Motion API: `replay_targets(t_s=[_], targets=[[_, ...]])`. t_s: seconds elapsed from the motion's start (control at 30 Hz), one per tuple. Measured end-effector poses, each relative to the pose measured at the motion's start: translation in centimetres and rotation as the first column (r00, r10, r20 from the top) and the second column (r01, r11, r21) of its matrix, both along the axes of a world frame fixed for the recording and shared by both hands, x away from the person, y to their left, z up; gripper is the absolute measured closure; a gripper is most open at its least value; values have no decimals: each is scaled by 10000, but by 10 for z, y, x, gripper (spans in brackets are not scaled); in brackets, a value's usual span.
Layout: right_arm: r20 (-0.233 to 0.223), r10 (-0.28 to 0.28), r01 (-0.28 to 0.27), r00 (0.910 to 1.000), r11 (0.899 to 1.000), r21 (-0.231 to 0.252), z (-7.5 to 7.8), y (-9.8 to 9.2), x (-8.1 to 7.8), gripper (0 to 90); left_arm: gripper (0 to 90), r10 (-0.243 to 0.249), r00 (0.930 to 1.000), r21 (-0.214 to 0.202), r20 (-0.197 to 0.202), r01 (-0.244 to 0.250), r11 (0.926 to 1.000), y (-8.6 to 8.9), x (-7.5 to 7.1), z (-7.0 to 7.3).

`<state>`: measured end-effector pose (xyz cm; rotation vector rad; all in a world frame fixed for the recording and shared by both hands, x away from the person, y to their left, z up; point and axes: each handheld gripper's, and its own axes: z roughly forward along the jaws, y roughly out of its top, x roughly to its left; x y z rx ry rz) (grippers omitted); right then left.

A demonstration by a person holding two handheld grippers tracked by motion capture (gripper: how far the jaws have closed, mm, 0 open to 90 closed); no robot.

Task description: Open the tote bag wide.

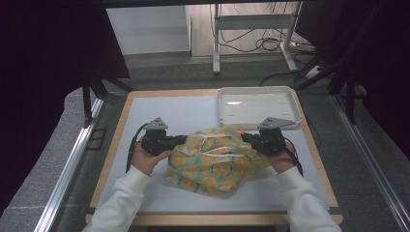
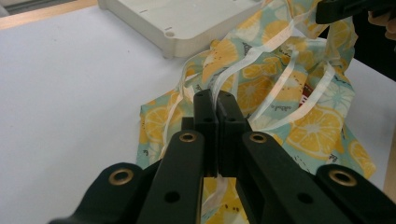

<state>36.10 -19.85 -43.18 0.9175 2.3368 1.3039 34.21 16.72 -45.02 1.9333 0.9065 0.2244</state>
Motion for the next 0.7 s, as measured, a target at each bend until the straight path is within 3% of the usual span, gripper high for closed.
replay_targets(t_s=[0.7], targets=[[-386,201,-186,9991,9990,408,-10,-12,-21,877,896,-283,9995,80,146,282,9996,-4,-18,-1]])
